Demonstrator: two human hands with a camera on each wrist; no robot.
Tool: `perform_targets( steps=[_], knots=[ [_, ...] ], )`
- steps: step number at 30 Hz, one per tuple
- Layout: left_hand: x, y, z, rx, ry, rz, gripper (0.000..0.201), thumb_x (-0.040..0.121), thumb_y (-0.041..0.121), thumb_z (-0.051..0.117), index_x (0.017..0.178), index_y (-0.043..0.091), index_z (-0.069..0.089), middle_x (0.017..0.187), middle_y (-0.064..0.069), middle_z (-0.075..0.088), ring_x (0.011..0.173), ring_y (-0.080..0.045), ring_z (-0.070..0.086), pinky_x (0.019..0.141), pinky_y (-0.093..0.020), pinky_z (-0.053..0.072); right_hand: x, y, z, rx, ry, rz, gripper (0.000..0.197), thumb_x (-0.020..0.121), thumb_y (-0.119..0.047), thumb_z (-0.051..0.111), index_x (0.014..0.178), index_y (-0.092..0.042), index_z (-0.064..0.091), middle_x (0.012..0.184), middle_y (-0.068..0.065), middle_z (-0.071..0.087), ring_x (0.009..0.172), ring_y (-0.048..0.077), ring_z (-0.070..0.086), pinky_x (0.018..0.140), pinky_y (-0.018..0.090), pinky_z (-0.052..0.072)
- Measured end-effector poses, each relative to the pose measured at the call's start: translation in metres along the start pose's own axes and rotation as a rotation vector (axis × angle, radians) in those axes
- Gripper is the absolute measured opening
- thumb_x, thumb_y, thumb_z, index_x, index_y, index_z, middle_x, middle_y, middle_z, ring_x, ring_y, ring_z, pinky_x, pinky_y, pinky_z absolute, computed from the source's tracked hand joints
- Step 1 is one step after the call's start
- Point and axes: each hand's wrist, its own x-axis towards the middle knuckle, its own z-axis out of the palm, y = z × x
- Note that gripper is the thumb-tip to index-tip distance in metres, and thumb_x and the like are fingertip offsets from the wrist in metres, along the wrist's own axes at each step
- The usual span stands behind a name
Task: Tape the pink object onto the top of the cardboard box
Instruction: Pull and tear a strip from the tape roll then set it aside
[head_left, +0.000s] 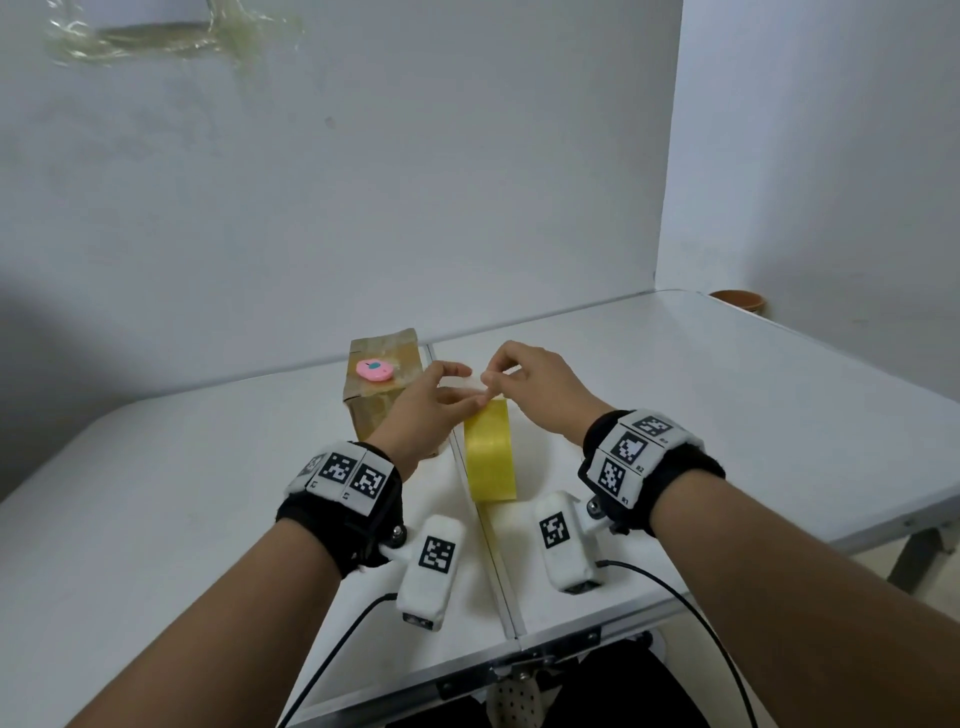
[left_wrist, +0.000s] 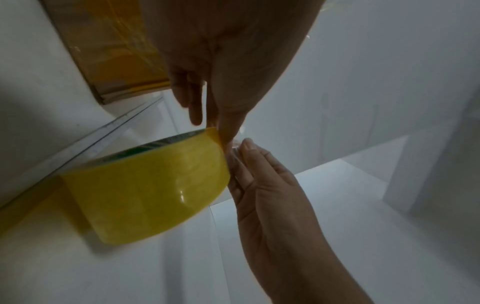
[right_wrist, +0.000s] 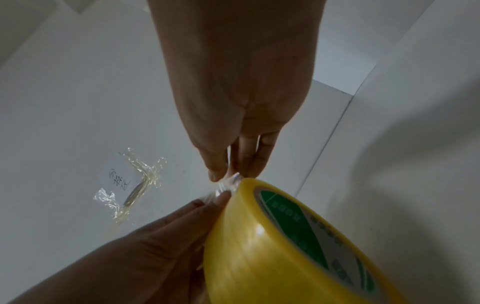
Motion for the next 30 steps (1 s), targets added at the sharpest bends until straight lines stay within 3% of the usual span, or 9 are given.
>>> perform_targets(
  steps=[2,4,6,9,14,19,23,27,30],
  knots=[
    [0.001,0.0,0.0,0.03,0.034,0.044,0.038,0.085,0.025,0.071,0.117,0.025,0.052,0.104,0.007,0.072,0.102,-0.017,0.062,0.074,-0.035,0.044,0.001,0.001,0.001,0.012,-0.003,-0.001,0.009,0.091,-0.021,0.059,0.09,-0.013,0.061,0.105,0.011,0.071,0.102,0.024,0.065,0.071,0.023,0.048],
    [0.003,-0.001,0.0,-0.006,0.043,0.063,0.036,0.083,0.021,0.073,0.114,0.024,0.054,0.101,0.0,0.072,0.099,-0.017,0.062,0.077,-0.039,0.042,0.002,0.003,0.001,0.033,-0.004,0.006,0.013,0.091,-0.02,0.058,0.094,-0.008,0.063,0.099,0.014,0.073,0.1,0.027,0.067,0.088,0.038,0.054],
    [0.001,-0.003,0.001,-0.071,0.055,0.063,0.033,0.084,0.018,0.072,0.113,0.018,0.055,0.094,-0.006,0.072,0.089,-0.01,0.065,0.079,-0.032,0.042,0.001,0.006,0.001,0.053,-0.001,0.021,0.015,0.091,-0.019,0.058,0.096,-0.007,0.065,0.095,0.016,0.075,0.098,0.027,0.069,0.094,0.045,0.053],
    [0.0,-0.003,0.0,-0.107,0.1,0.09,0.03,0.087,0.015,0.069,0.114,0.011,0.057,0.082,0.001,0.067,0.068,0.005,0.062,0.071,-0.018,0.043,-0.001,0.009,0.002,0.067,0.012,0.025,0.013,0.089,-0.018,0.059,0.094,-0.01,0.068,0.093,0.017,0.075,0.096,0.029,0.07,0.094,0.047,0.054],
    [-0.002,-0.005,-0.002,-0.131,0.124,0.116,0.024,0.088,0.015,0.066,0.11,0.015,0.057,0.089,-0.001,0.071,0.074,-0.007,0.061,0.069,-0.018,0.045,-0.004,0.011,0.004,0.088,0.076,0.02,0.011,0.087,-0.019,0.061,0.092,-0.015,0.07,0.088,0.014,0.075,0.091,0.027,0.07,0.091,0.046,0.054],
    [-0.001,-0.007,-0.006,-0.122,0.093,0.134,0.016,0.092,0.012,0.061,0.098,0.018,0.047,0.085,-0.001,0.072,0.068,-0.007,0.06,0.066,-0.017,0.047,-0.007,0.013,0.005,0.164,0.101,0.04,0.01,0.086,-0.016,0.064,0.092,-0.013,0.072,0.086,0.008,0.074,0.092,0.022,0.072,0.092,0.041,0.056],
    [-0.001,-0.007,-0.007,-0.12,0.07,0.147,0.017,0.093,0.01,0.059,0.081,0.02,0.051,0.084,0.0,0.072,0.067,-0.007,0.06,0.066,-0.017,0.048,-0.006,0.014,0.005,0.179,0.107,0.047,0.016,0.087,-0.014,0.064,0.099,-0.008,0.073,0.085,0.006,0.072,0.083,0.017,0.069,0.093,0.04,0.056],
    [-0.002,-0.005,-0.006,-0.088,0.067,0.174,0.012,0.091,0.011,0.061,0.091,0.019,0.07,0.084,0.001,0.071,0.068,-0.008,0.058,0.066,-0.02,0.046,-0.006,0.016,0.006,0.238,0.088,0.082,0.035,0.086,-0.02,0.066,0.121,-0.018,0.062,0.094,0.007,0.076,0.097,0.018,0.07,0.098,0.042,0.052],
    [-0.003,-0.005,-0.004,-0.083,0.079,0.161,0.017,0.089,0.011,0.064,0.097,0.02,0.075,0.087,0.006,0.071,0.071,-0.005,0.058,0.064,-0.014,0.046,-0.008,0.017,0.004,0.242,0.085,0.076,0.03,0.086,-0.021,0.064,0.115,-0.021,0.058,0.092,0.008,0.076,0.098,0.019,0.071,0.097,0.042,0.053]
  ],
)
